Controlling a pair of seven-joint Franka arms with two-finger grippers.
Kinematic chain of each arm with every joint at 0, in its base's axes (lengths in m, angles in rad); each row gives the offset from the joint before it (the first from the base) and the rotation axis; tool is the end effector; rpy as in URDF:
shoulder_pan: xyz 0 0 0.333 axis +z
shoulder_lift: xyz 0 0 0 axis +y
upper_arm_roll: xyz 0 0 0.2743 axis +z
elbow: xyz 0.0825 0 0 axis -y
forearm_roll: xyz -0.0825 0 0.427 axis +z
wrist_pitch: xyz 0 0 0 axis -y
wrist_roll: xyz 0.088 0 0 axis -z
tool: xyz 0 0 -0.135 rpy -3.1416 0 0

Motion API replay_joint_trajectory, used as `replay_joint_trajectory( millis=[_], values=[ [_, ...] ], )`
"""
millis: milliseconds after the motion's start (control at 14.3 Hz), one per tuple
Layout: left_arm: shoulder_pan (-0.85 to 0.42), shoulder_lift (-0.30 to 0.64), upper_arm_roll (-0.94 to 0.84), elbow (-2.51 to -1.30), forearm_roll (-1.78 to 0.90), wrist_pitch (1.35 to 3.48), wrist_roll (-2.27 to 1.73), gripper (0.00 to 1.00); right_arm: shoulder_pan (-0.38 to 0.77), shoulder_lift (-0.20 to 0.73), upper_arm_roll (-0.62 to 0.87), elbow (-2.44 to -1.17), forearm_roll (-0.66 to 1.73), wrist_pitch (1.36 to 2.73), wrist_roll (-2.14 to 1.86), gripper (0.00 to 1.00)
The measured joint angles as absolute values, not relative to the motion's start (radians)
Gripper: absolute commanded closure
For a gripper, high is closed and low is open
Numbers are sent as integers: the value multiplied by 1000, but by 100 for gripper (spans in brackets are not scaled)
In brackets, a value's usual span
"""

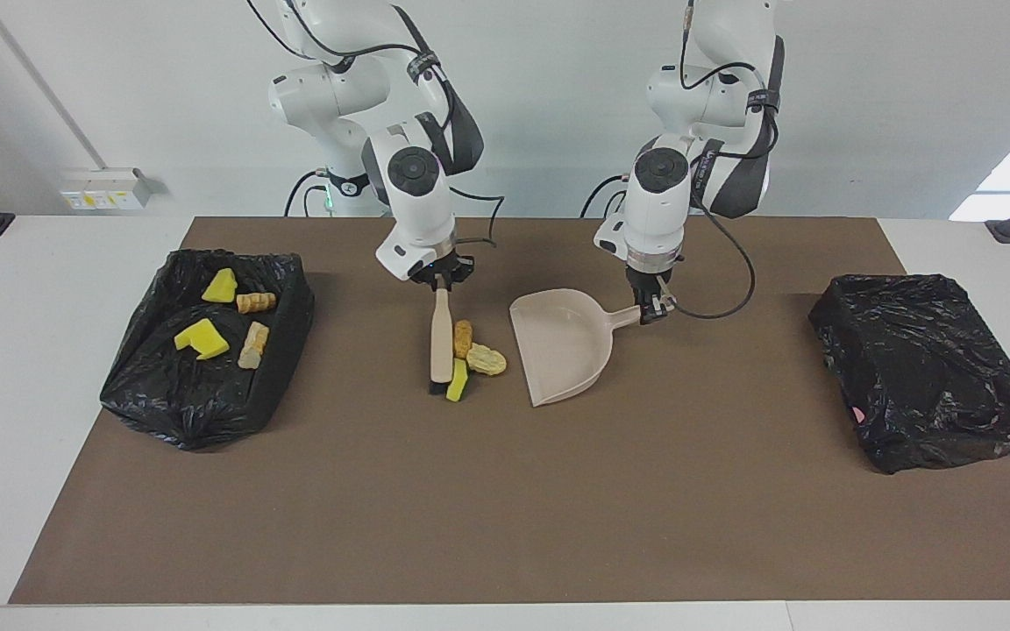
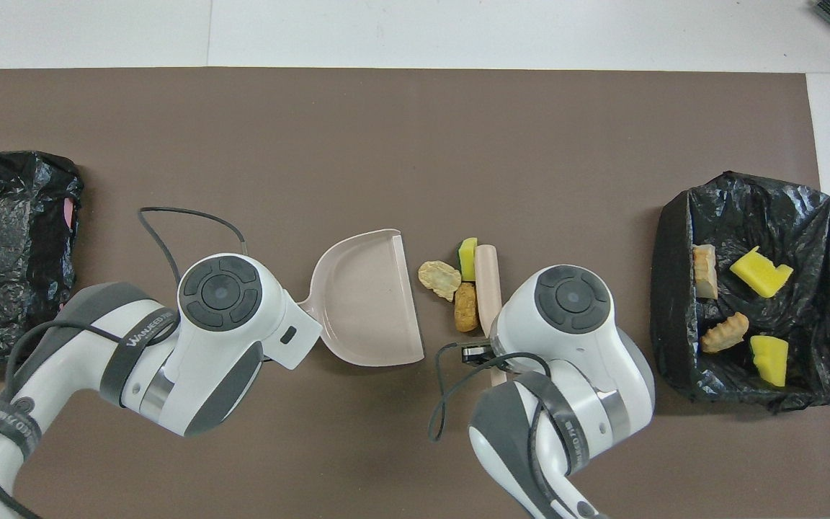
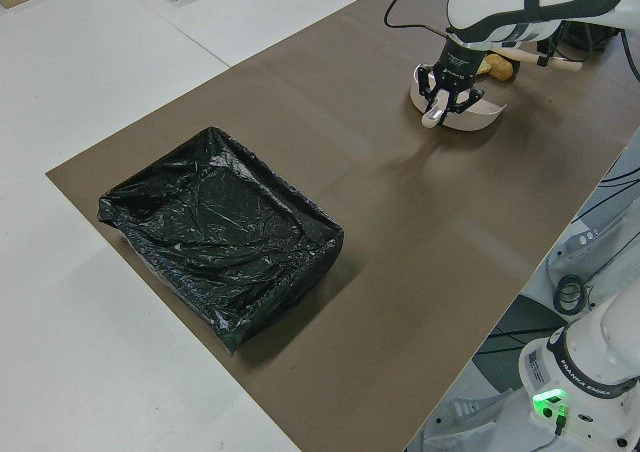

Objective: Sweep and dump trash in bin
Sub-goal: 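Sweep the remaining pieces with the right gripper's brush into the dustpan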

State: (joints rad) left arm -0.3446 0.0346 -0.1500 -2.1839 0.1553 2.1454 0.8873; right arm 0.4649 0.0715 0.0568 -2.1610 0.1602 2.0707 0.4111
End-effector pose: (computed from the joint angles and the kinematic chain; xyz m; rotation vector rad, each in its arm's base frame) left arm 0.4981 -0.2574 0.2722 -2.2484 2.0351 0.1439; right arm 0.4751 0.2874 0.2569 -3.0743 -0.0345 0.3184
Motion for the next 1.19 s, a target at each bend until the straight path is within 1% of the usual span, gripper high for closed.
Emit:
replay_joint_trajectory(
  millis=[280, 700, 910, 1190],
  values=[
    [-345, 35, -149, -2185, 155, 2146, 886, 100, 580, 142, 57, -2107, 260, 2185, 413, 100],
    [-345, 35, -149, -2186, 155, 2147, 863, 100, 657, 160, 60, -2035, 409, 2198, 410, 100],
    [-345, 35, -146, -2186, 155, 2147, 822, 100, 656, 148, 51, -2003, 411, 2128, 410, 100],
    [-328, 35, -141, -2186, 155, 2149, 783, 100, 592, 77, 40, -1987, 404, 1971, 408, 100]
  ],
)
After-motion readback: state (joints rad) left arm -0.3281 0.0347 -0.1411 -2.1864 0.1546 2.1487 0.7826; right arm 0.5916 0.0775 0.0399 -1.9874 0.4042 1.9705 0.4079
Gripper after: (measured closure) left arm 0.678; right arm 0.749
